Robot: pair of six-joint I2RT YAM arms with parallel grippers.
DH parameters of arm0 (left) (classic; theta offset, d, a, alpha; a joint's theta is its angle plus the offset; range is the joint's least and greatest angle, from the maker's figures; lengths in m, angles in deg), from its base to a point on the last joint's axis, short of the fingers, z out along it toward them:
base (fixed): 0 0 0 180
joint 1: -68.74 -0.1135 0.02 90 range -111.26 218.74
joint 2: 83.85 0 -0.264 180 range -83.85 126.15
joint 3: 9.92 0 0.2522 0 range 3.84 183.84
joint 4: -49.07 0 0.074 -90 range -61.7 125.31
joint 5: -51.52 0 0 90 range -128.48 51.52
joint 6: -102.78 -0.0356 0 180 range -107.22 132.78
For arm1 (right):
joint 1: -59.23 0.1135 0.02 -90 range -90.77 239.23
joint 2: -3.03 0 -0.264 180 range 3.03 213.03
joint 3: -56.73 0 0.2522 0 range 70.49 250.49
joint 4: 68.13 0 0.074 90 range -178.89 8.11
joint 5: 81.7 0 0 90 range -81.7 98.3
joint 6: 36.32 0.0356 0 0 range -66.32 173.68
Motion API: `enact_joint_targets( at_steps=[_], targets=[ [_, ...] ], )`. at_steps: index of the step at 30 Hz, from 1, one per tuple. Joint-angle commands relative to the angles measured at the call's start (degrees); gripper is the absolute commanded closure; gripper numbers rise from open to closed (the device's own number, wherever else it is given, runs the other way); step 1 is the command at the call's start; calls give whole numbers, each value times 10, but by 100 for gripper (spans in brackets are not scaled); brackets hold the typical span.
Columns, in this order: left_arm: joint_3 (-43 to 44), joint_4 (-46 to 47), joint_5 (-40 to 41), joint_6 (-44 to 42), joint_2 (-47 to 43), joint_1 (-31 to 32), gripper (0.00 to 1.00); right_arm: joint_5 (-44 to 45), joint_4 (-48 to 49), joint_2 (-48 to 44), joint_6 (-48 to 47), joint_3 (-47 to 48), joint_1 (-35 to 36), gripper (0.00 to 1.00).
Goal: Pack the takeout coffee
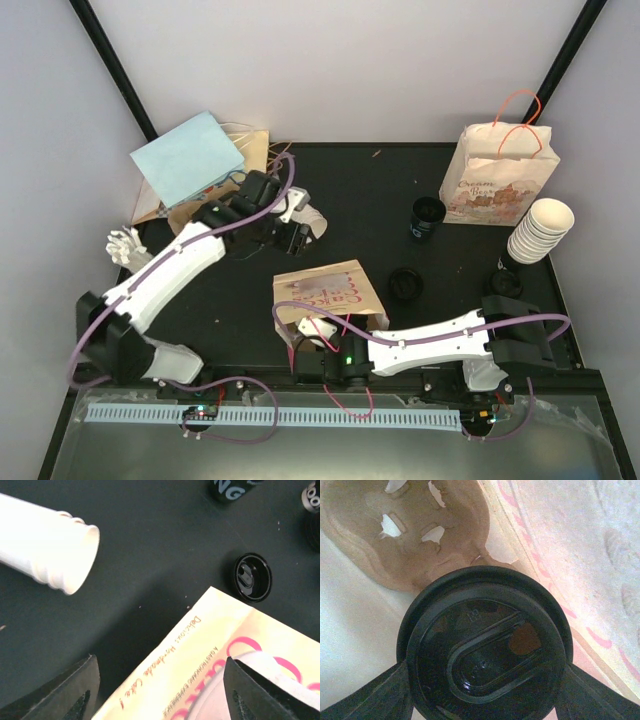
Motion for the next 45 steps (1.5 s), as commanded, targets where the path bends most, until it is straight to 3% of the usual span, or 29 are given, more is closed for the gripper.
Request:
enact_joint_targets(
  at_steps=[1, 3, 4, 7, 15, 23, 31, 45],
  targets=[
    [6, -66, 76, 19, -73, 1, 21, -1, 2, -14, -11, 17, -2, 50],
    [1, -88, 102, 28, -131, 2, 3, -1, 3, -15, -16, 17, -2, 50],
    [-1, -100, 111, 34, -151, 2, 1, -3, 4, -15, -18, 17, -2, 50],
    [-23, -118, 130, 52, -219, 2, 1, -8, 11, -13, -31, 15, -3, 50],
    [-120, -63, 136, 102, -358, 0, 1, -9, 34, -12, -78, 15, -2, 49],
    [-108, -127, 34, 176, -400, 0, 1, -11, 27, -1, -101, 26, -8, 50],
    [-88, -191, 38, 201, -461, 0, 1, -54, 0, 3, -129, 81, -38, 50],
    [-109, -249, -91, 229, -494, 9, 26, -52, -21, 38, -134, 111, -42, 50]
  ],
)
